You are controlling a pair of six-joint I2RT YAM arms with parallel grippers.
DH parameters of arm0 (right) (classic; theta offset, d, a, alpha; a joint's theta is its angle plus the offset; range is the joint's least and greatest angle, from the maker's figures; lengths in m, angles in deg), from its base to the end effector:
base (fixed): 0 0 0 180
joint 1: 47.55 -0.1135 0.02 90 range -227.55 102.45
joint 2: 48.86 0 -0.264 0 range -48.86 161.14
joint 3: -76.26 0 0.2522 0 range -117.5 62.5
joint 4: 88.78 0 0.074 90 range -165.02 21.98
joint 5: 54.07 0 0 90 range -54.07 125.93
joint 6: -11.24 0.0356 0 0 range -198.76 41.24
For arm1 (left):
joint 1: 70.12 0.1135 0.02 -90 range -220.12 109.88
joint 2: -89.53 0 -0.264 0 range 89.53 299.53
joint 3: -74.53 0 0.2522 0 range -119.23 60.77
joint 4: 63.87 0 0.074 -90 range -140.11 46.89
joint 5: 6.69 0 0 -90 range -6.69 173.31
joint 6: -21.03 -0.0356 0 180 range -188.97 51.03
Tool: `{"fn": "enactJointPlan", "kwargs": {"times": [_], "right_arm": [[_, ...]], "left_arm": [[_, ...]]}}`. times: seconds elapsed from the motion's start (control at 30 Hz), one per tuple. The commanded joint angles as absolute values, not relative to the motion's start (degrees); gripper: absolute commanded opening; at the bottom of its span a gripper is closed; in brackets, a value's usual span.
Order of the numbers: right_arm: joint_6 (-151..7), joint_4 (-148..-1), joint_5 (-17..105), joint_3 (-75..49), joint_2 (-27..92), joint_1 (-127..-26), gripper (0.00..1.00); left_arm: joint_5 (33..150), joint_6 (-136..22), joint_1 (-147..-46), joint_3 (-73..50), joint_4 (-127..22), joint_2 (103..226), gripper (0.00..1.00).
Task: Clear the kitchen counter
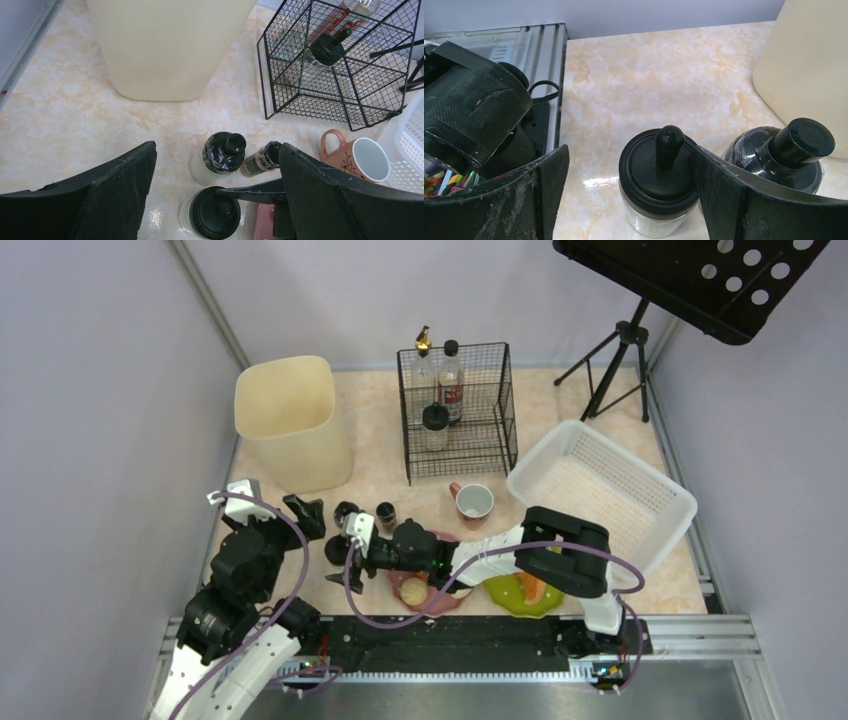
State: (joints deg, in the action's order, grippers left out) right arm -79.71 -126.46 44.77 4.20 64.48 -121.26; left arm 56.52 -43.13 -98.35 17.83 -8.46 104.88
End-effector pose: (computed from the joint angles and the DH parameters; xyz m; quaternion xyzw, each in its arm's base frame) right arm 0.1134 0.4076 0.1827 -0.4827 0.5459 0.4501 0.5162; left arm 0.0581 -0.0130 0.3243 -0.1265 0.7697 -0.1094 0.6161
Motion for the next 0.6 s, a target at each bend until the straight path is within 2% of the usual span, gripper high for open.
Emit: {"fn": "enactJointPlan", "kwargs": {"times": [0.0, 0.57], "right_arm": [[-79.34, -127.33, 43.83, 2.68, 66.05, -121.74, 0.89], [-79.56, -135.83, 38.7, 15.74, 55.89, -123.01, 0.89]], "left_arm": [[56.77, -42.96, -98.19, 17.78, -9.75, 104.76, 0.96], [56.82, -42.96, -98.2, 17.79, -9.72, 104.38, 0.96]]}}
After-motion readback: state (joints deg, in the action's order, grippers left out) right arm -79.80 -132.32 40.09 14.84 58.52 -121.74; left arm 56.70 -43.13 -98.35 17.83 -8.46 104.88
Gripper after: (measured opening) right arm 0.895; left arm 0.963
